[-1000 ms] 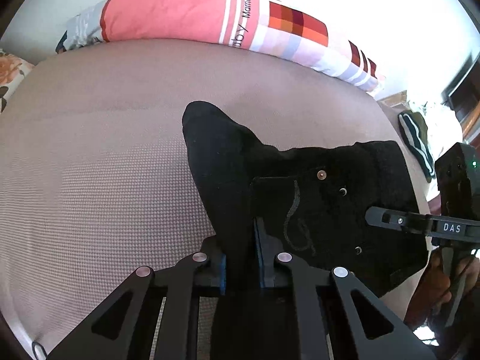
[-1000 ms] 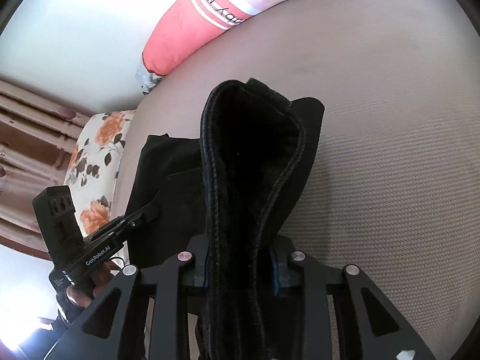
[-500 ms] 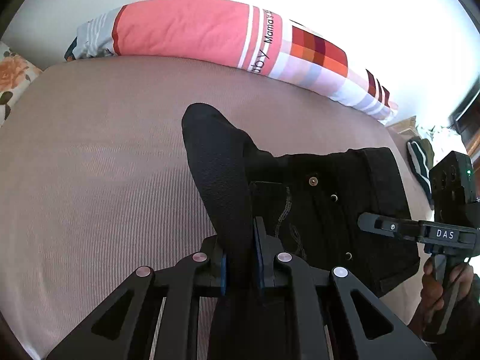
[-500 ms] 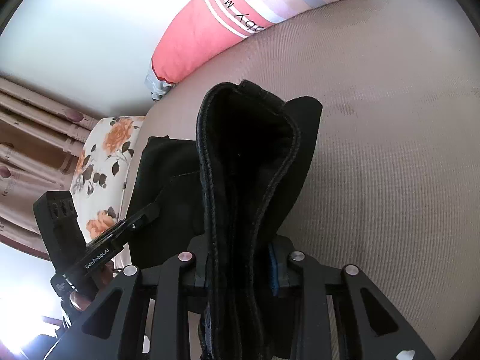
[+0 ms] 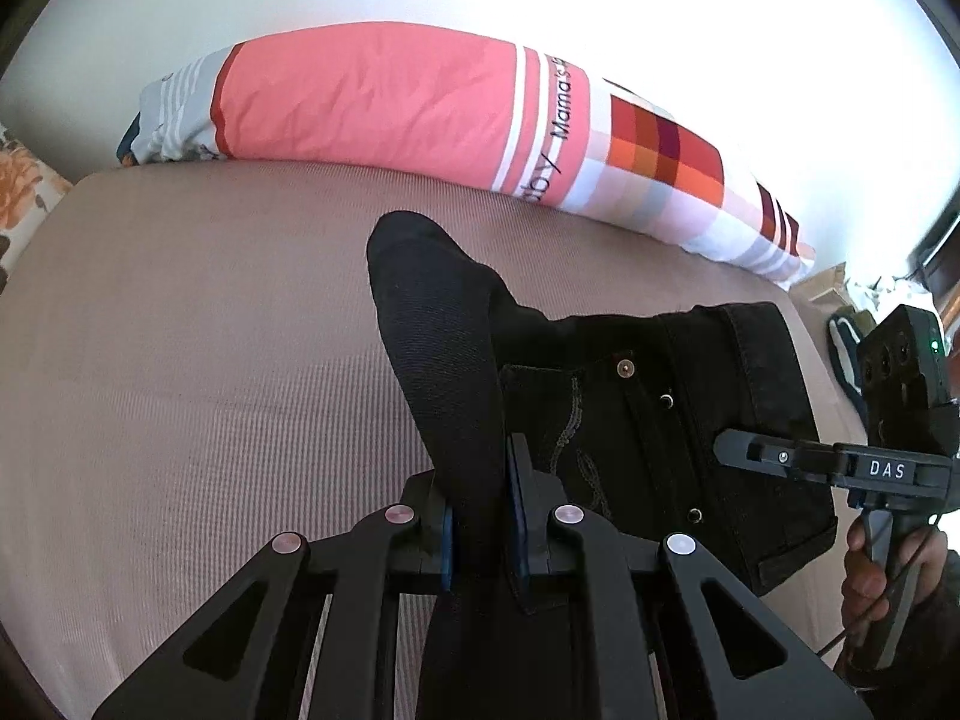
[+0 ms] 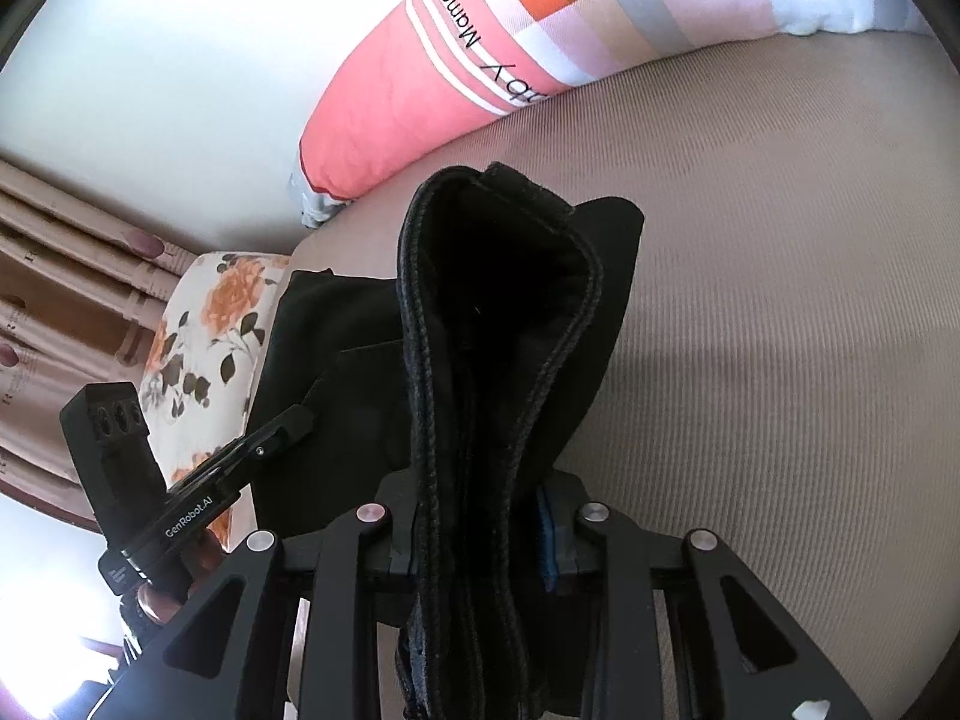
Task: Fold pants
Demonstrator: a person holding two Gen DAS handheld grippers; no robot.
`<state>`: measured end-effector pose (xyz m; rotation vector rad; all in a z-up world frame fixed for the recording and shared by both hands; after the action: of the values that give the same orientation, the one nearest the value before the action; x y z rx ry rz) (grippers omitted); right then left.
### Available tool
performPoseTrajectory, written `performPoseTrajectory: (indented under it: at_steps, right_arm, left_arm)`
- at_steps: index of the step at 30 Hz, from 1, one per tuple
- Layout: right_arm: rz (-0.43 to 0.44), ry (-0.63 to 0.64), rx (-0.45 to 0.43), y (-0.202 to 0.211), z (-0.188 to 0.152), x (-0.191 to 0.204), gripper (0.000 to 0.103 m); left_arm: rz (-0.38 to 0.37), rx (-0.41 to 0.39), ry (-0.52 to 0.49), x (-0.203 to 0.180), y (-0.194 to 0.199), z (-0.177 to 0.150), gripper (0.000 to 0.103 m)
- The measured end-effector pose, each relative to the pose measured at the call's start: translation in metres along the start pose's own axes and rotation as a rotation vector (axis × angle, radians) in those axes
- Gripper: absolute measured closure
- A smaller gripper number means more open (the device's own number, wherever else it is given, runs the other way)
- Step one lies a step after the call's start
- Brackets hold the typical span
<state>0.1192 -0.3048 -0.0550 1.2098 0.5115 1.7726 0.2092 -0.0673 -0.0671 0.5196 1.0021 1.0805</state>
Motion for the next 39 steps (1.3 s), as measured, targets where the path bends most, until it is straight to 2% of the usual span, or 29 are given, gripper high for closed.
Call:
performPoseTrajectory:
  at_steps: [12,22,25,28,30,32,37,39]
  right_arm:
    - [0.011,-0.029,-0.001,-0.014,0.027,-0.015,0.077]
    - [0.004,-0.026,-0.025,-0.031,0.066,-0.028,0.077]
    - [-0.017,-0.028,-0.036,-0.037,0.08,-0.038,0.077]
    - [-0.079,-0.007,-0.024,-0.045,0.081,-0.047,0.076]
    - [-0.109,0.002,-0.021,-0.049,0.075,-0.054,0.073]
    - [-0.151,0.0,-0.022,-0.051,0.07,-0.059,0.059]
    - [-0.266,0.089,-0.034,-0.047,0.055,-0.052,0.047]
    - [-0.303,0.111,-0.038,-0.04,0.046,-0.048,0.044]
  left_arm:
    - [-0.001,0.005,-0.009,0.003,-0.023,0.039,0.089]
    - [-0.007,-0.039,0.016,0.007,-0.042,0.079,0.089]
    - [0.017,-0.073,-0.006,0.011,-0.049,0.087,0.089]
    - [0.076,-0.067,-0.012,0.024,-0.062,0.088,0.089]
    - [0.106,-0.04,0.0,0.037,-0.076,0.083,0.088]
    - [0.117,-0.018,0.007,0.046,-0.087,0.076,0.088]
    - [0.164,-0.056,-0.036,0.04,-0.088,0.066,0.087]
    - [0.175,-0.051,-0.033,0.038,-0.086,0.064,0.081]
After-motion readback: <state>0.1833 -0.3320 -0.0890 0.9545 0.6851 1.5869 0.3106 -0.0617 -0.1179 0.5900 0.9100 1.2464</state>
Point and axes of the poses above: each gripper's, at about its wrist camera, not at the fingertips, and y roughly against the way its jaws point, x to its left, z to its top, the point moved 2 cm from there along -y, roughly the way its jaws point, and after that the axes turned 11 degrees about y, right-handed, at the moved point
